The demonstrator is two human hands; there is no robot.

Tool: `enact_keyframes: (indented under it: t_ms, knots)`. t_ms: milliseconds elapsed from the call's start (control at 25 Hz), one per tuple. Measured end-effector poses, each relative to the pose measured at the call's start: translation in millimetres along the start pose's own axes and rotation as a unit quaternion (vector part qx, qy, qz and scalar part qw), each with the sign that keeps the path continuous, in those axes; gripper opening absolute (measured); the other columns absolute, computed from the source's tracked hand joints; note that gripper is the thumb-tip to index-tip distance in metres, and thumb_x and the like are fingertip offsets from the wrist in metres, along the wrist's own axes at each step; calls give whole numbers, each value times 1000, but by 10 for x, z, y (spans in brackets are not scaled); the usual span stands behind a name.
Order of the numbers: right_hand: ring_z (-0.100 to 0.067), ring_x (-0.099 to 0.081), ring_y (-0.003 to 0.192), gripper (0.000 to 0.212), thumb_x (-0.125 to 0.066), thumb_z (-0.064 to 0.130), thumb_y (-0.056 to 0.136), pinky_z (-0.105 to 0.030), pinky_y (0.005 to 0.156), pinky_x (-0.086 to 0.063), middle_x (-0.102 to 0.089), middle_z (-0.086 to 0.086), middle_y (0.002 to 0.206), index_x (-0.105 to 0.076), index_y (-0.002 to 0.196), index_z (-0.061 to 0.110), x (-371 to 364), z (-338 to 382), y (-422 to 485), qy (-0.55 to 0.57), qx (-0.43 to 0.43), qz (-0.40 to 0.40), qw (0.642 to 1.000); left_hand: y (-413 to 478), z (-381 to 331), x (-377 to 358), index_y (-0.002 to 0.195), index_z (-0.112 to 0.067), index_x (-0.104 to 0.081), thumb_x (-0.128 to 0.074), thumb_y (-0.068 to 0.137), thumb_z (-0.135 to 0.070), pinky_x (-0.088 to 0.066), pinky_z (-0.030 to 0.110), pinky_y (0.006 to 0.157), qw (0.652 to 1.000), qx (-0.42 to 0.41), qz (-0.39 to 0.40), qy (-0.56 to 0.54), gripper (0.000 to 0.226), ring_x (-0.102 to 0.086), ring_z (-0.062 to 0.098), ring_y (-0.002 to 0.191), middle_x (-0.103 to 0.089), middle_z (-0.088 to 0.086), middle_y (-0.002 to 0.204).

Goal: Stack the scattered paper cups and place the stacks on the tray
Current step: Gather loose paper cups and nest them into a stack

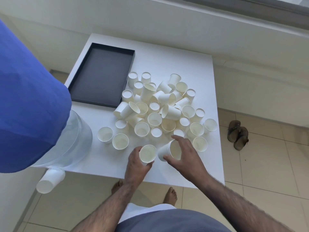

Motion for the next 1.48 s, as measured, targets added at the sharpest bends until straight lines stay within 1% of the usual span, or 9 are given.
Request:
enact_keyframes:
  t_ms: [120,240,400,560,680,800,920,1280,1480]
  knots:
    - [-1,-49,113,71,-77,43,82,-19,91,-42,-50,14,126,-43,144,38,-161,249,143,6,37,6,999,-90,-96,94,125,-36,-52,-84,74,-38,-54,37,93,999,-26,45,-11,60,-57,15,120,-61,-17,125]
    - [-10,-50,119,71,-76,41,83,-25,94,-44,-49,9,129,-42,145,36,-384,379,194,-18,56,31,998,-84,-244,224,127,-30,-54,-80,76,-37,-56,44,93,997,-48,50,-28,57,-61,15,116,-61,-13,124]
    - [-10,-48,127,76,-79,41,81,-25,99,-44,-45,10,142,-41,147,35,-635,378,230,-9,49,73,996,-85,-427,269,131,-37,-50,-80,77,-32,-56,44,92,994,-76,71,-28,62,-61,11,118,-58,-20,126]
    - [-9,-55,112,77,-78,38,78,-24,87,-48,-48,10,133,-40,145,39,-686,319,302,-26,32,84,996,-122,-368,305,151,-49,-34,-90,71,-49,-50,30,104,993,-74,77,-41,98,-44,10,142,-42,-25,149]
    - [-10,-52,106,76,-77,41,78,-26,83,-45,-49,9,128,-39,144,39,-564,213,356,-39,16,65,997,-203,57,531,162,-35,-22,-97,66,-45,-40,32,115,999,-18,-22,-32,122,-36,13,149,-30,-14,161]
    - [-7,-51,105,76,-77,42,78,-25,81,-42,-50,11,126,-39,145,40,-448,80,361,-52,-6,56,997,-222,495,739,163,-19,-23,-95,73,-31,-38,49,118,987,83,-137,14,116,-38,30,147,-37,9,157]
    - [-7,-51,106,75,-77,43,78,-27,83,-45,-49,12,124,-39,143,42,-402,-17,299,-59,-16,58,996,-2,615,726,157,-3,-35,-96,72,-24,-34,50,119,976,141,-167,18,107,-42,39,143,-48,20,151]
    - [-10,-53,108,74,-76,42,81,-31,86,-51,-49,11,126,-39,145,41,-338,-162,93,-80,-21,70,994,431,479,722,127,-2,-64,-98,65,-31,-47,57,103,955,182,-234,10,77,-65,40,115,-72,18,120]
    - [-7,-52,114,73,-77,42,81,-23,88,-45,-49,13,128,-41,144,40,-341,75,123,-44,12,55,997,262,446,702,120,-4,-61,-97,68,-20,-52,53,95,974,117,-193,6,65,-63,41,111,-70,15,113]
Point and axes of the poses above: each hand's wrist, its own y-axis towards the middle knuckle, its own x-axis out of the back of the hand, z = x × y, the point moved 9 cm from there along y, towards the middle knuckle
